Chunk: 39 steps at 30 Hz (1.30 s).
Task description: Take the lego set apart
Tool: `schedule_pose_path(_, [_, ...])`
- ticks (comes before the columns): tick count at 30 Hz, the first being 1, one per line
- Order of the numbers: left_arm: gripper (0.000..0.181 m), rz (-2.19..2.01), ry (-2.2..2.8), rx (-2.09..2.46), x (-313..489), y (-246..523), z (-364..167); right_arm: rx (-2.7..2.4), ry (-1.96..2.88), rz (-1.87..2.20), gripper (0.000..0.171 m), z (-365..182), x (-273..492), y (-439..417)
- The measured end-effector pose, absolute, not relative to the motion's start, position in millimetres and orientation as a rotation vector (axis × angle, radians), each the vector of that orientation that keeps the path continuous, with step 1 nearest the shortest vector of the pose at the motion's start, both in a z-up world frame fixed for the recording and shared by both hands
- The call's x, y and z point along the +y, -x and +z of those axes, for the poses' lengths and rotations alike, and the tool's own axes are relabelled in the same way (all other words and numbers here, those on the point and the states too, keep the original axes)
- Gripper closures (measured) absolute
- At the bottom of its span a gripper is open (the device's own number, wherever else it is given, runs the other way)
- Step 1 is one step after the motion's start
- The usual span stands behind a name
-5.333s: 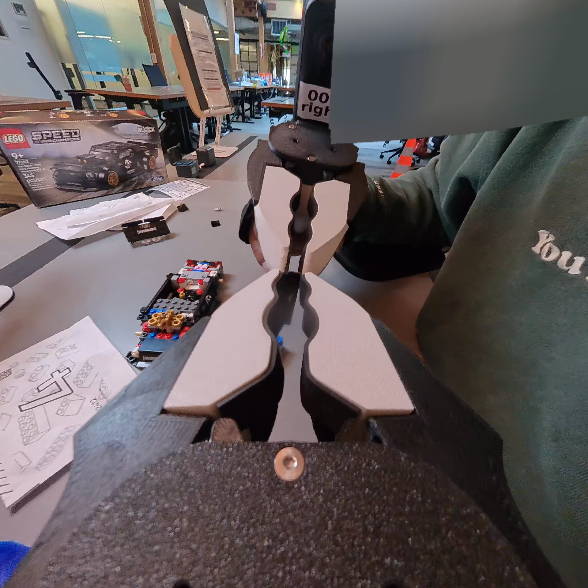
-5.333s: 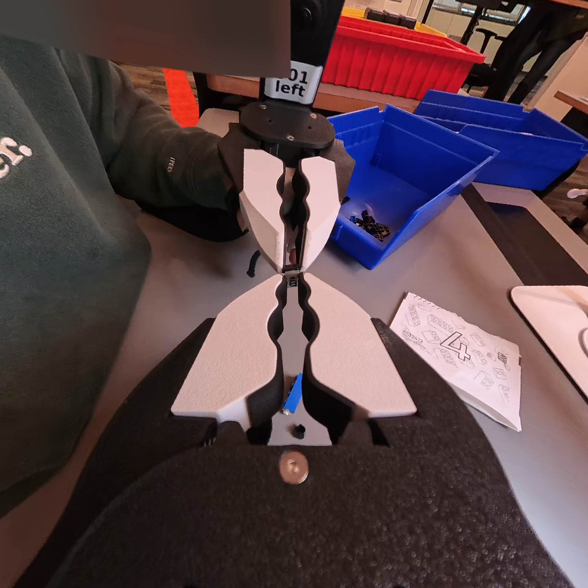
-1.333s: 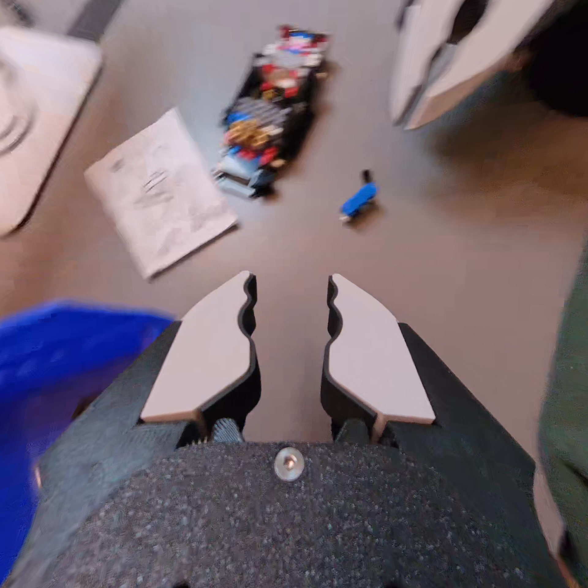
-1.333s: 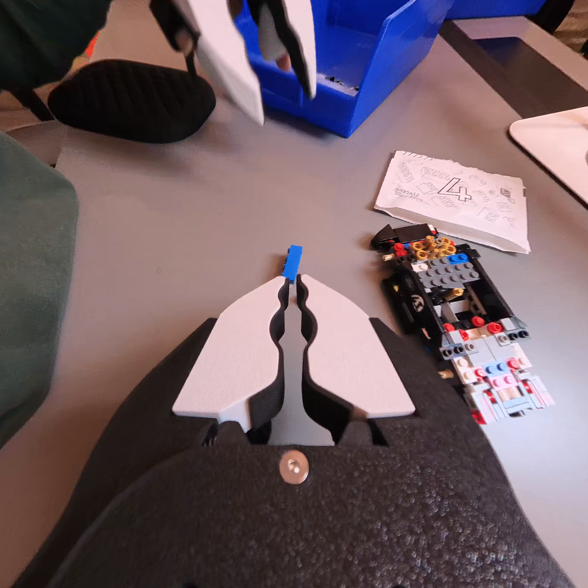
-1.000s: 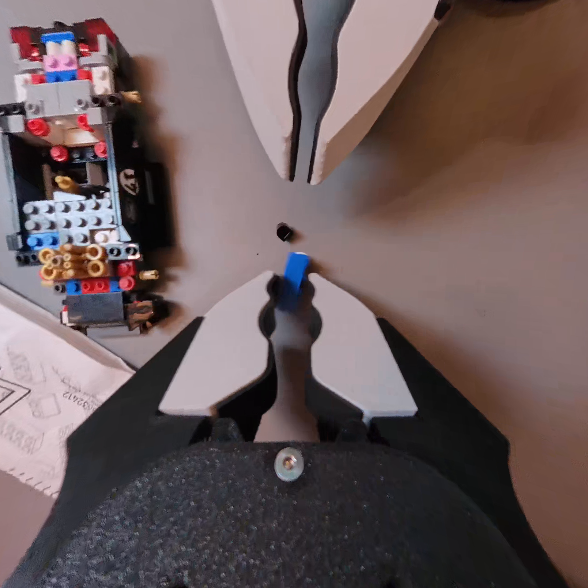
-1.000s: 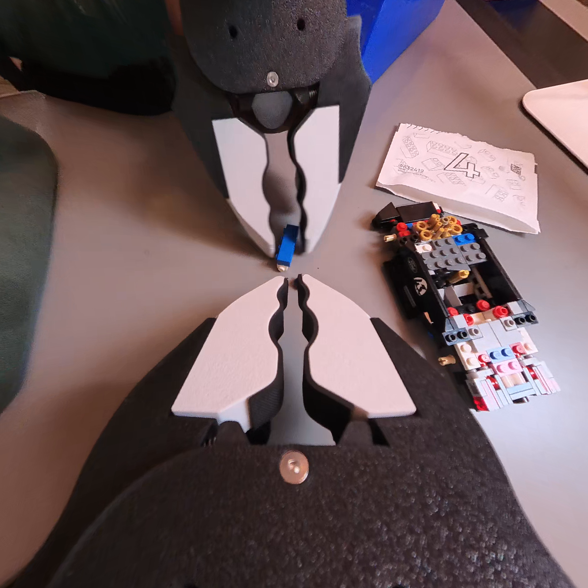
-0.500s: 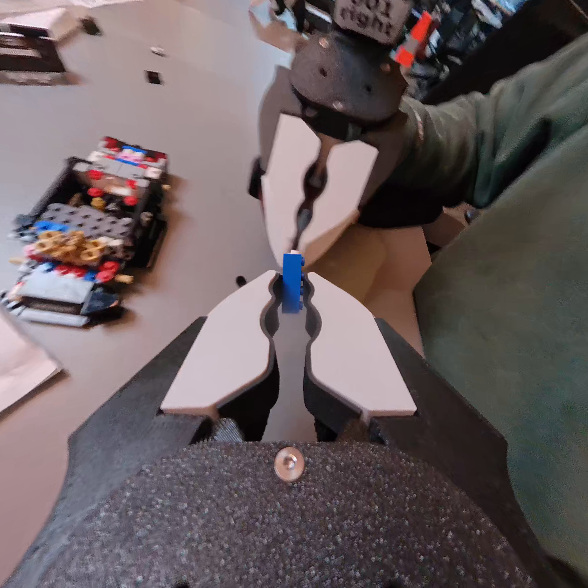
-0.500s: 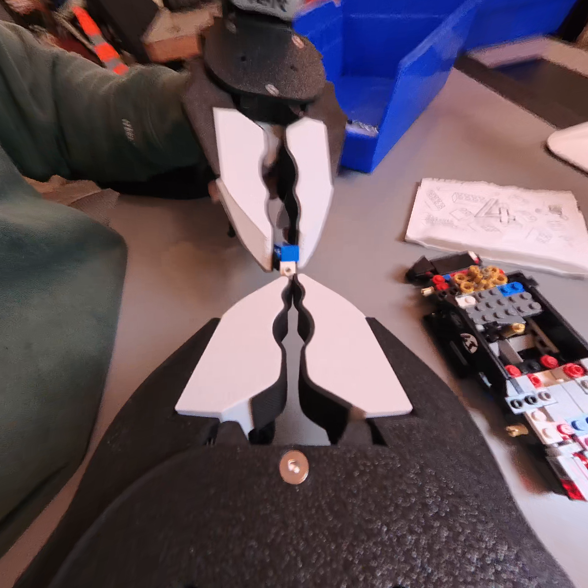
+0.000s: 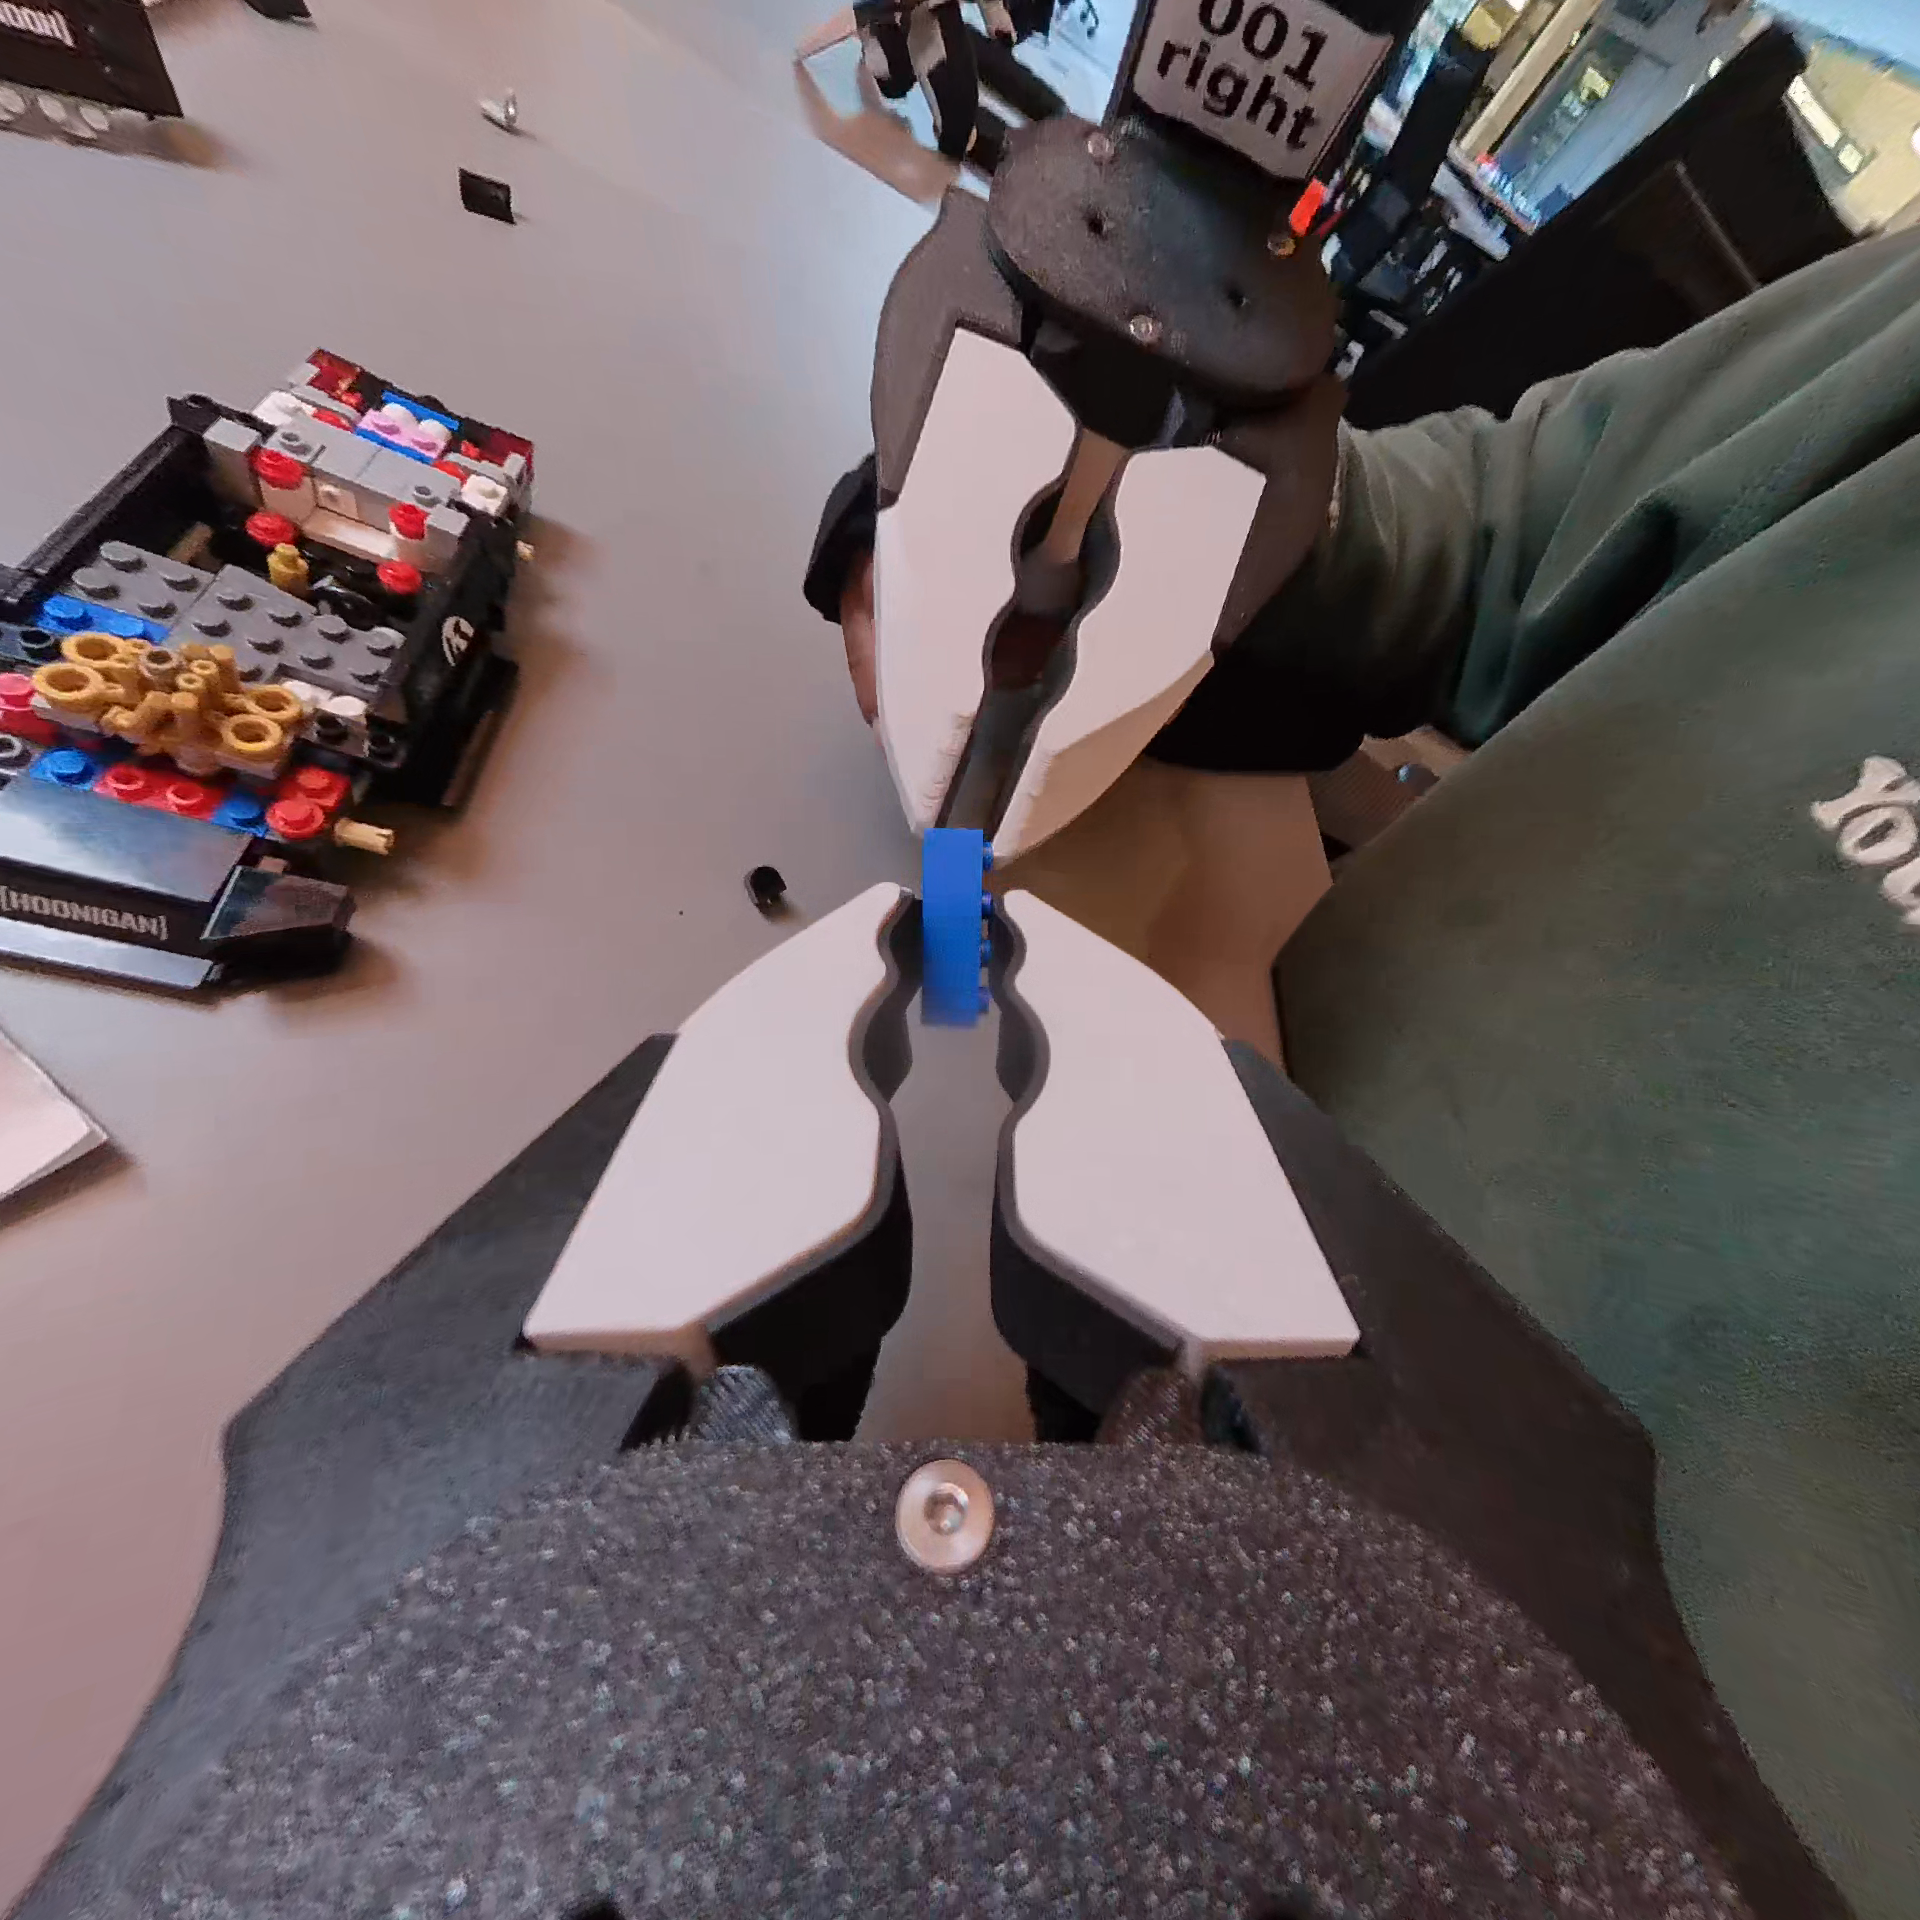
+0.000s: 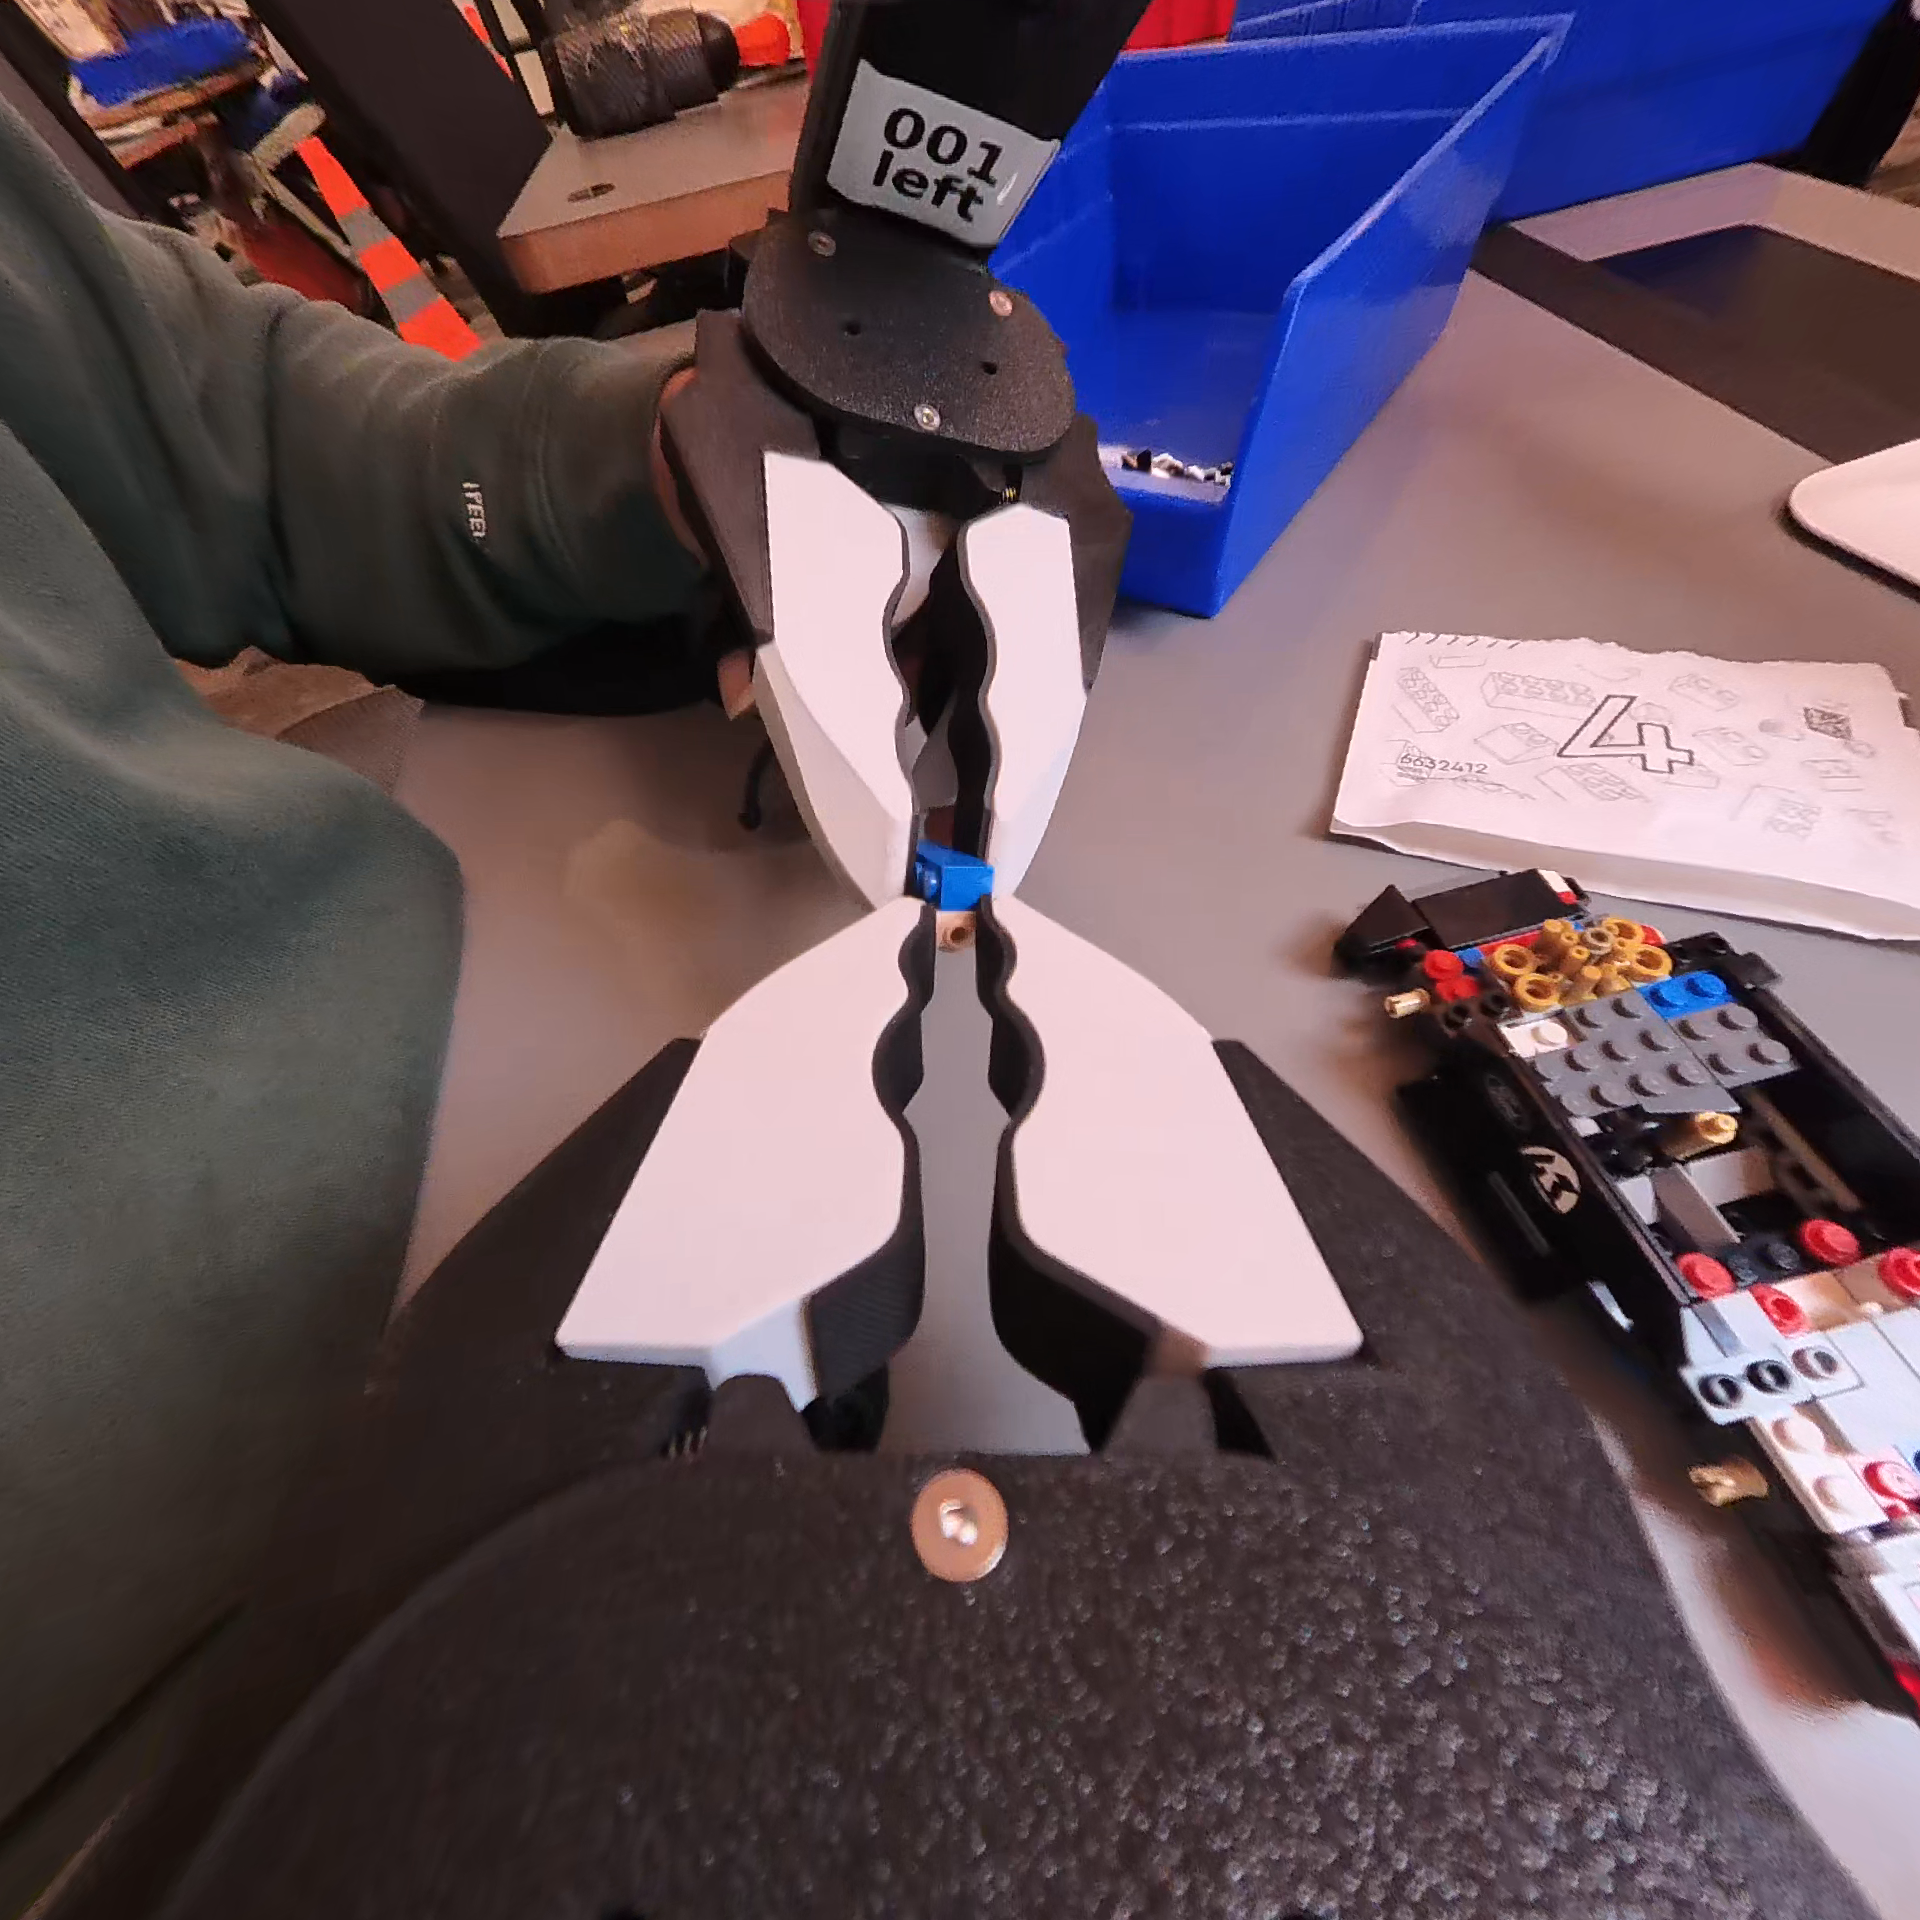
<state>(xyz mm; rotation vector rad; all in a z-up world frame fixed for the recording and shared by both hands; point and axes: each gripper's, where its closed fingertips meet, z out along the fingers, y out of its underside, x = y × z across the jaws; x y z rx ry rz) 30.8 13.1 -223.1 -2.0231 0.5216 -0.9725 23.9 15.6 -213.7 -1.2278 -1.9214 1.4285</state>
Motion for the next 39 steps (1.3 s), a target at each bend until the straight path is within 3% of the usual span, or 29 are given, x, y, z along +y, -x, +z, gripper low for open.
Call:
schedule_pose_path(7, [0.169,-1.127,1.843,0.311,20.6,-3.2,-185.8,-2.061,1.298,1.299,0.171,-246.0,21.0,-33.8])
schedule_pose_path(12, [0.169,-1.124,1.902,0.334,19.4,-9.0,-199.0,-1.956,1.248,1.368,0.171,-222.2,21.2,-25.0])
schedule_pose_path(18, [0.169,-1.31,1.895,0.218,23.7,-20.8,-211.8,-1.889,1.259,1.349,0.143,-222.8,17.1,-14.0])
schedule_pose_path(30, [0.169,-1.743,1.781,0.237,-1.4,-43.7,-191.8,-1.858,0.973,1.577,0.151,-191.7,-2.0,-28.7])
schedule_pose_path(31, [0.169,-1.76,1.789,0.257,-4.8,-46.2,-192.2,-1.882,0.947,1.569,0.158,-193.0,-3.5,-31.4])
schedule_pose_path(39, [0.16,-1.656,1.688,0.138,11.9,-26.5,-177.6,-1.623,0.919,1.477,0.16,-161.4,24.2,-25.5])
